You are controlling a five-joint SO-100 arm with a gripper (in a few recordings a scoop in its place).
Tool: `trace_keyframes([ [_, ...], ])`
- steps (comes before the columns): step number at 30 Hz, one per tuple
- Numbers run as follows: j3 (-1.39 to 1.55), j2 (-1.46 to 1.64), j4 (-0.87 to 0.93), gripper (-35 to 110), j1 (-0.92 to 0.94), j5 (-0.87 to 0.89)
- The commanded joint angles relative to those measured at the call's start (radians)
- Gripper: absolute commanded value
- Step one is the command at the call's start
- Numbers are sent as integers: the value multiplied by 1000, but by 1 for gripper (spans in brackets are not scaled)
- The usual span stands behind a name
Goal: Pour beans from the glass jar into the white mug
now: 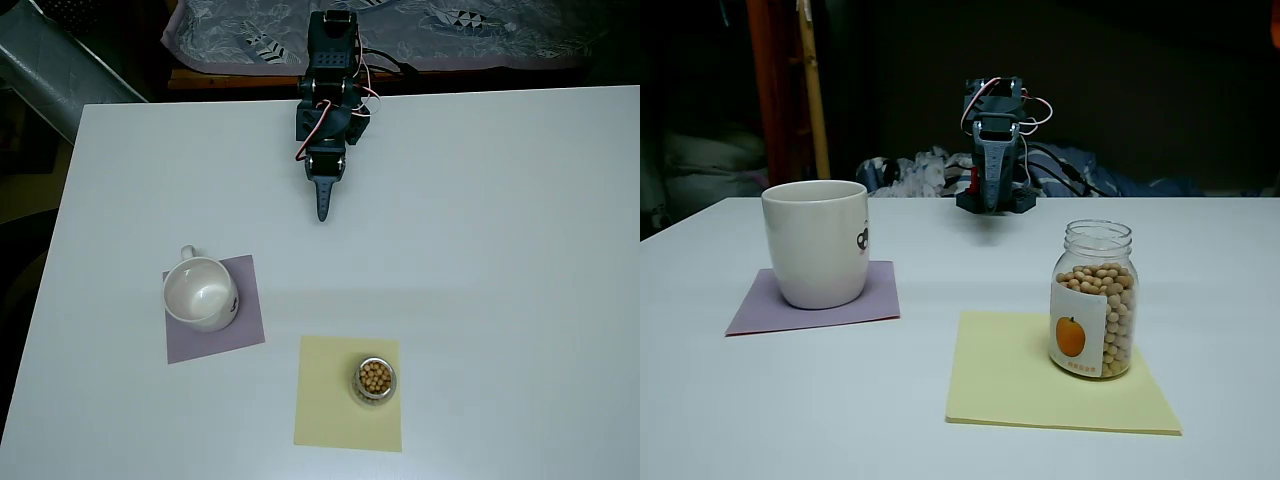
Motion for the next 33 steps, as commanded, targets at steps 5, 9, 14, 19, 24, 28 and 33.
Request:
trace_keyframes([
  [5, 6, 38, 15, 0, 5, -9],
  [9, 6, 38, 15, 0, 5, -9],
  [14, 6, 38, 15, 0, -2, -11],
  [19, 8, 38, 15, 0, -44, -66],
  [24, 8, 38, 15, 1, -46, -67],
  [28, 8, 38, 15, 4, -40, -60],
  [33, -20, 38, 26, 29, 2, -124],
])
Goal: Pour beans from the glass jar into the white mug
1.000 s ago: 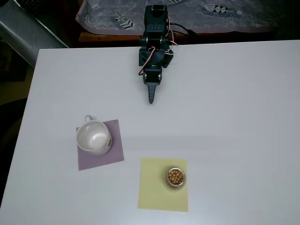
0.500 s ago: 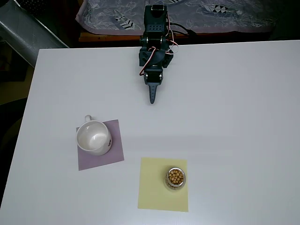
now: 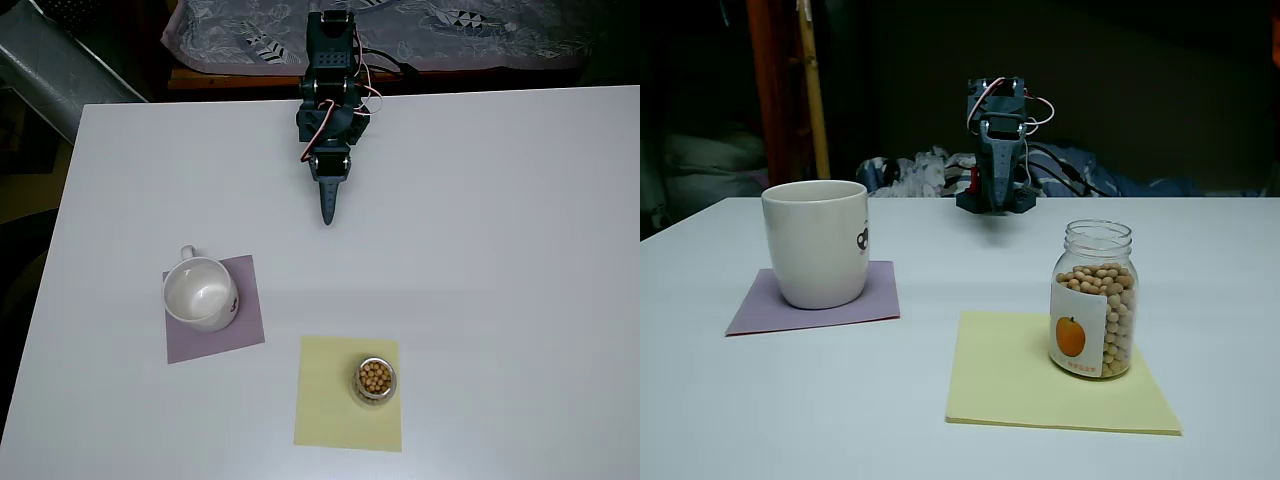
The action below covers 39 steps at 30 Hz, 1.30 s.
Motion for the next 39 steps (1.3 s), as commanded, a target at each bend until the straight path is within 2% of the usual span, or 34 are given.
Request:
trace_keyframes([
  [1, -49, 38, 15, 33, 44, -95],
  [6, -215, -25, -98, 39, 110, -235],
  [10, -506, -451, -175, 55, 152, -440],
  [13, -680, -710, -236, 74, 161, -588],
  [16, -735, -888, -365, 80, 155, -739],
  [19, -680, -997, -548, 80, 140, -902],
  [21, -588, -1049, -733, 77, 132, -996],
  [26, -410, -1299, -1282, 72, 112, -1210],
  [31, -497, -1847, -1891, 74, 87, -1356],
  [33, -600, -1997, -1980, 74, 72, -1365],
  [39, -902, -2253, -1983, 67, 17, -1361],
])
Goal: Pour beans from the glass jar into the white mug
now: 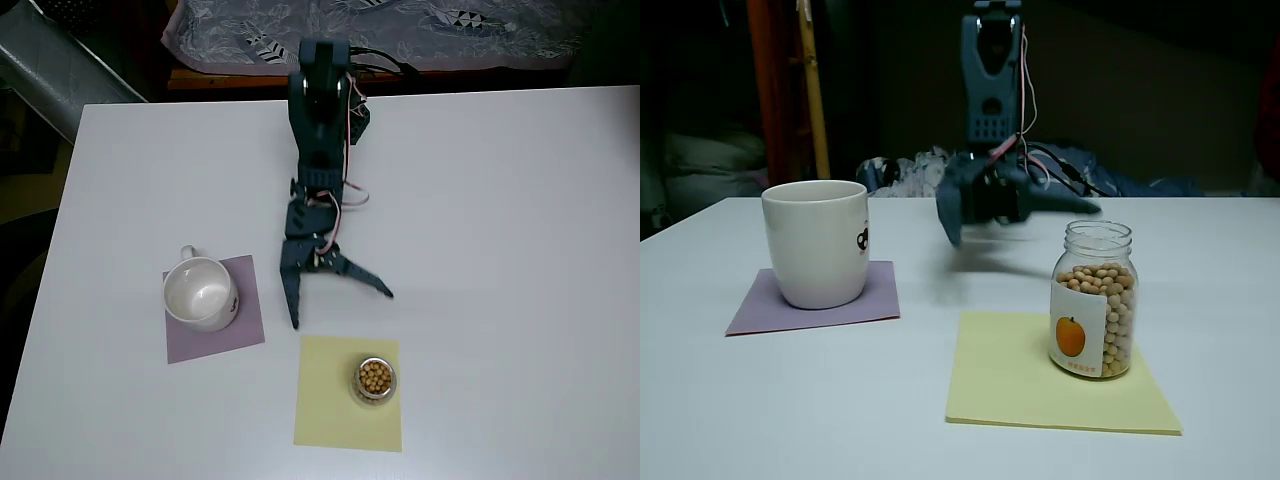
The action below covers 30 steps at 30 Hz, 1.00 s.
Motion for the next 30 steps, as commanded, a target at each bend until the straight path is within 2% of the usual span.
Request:
trace_keyframes([
  [1, -183, -109, -32, 67, -23, -14],
  [5, -379, -272, -26, 63, -67, -18],
  [11, -607, -420, 81, 62, -98, -6],
  [18, -769, -485, 175, 59, -103, -3],
  [30, -727, -436, 187, 15, -169, 32],
])
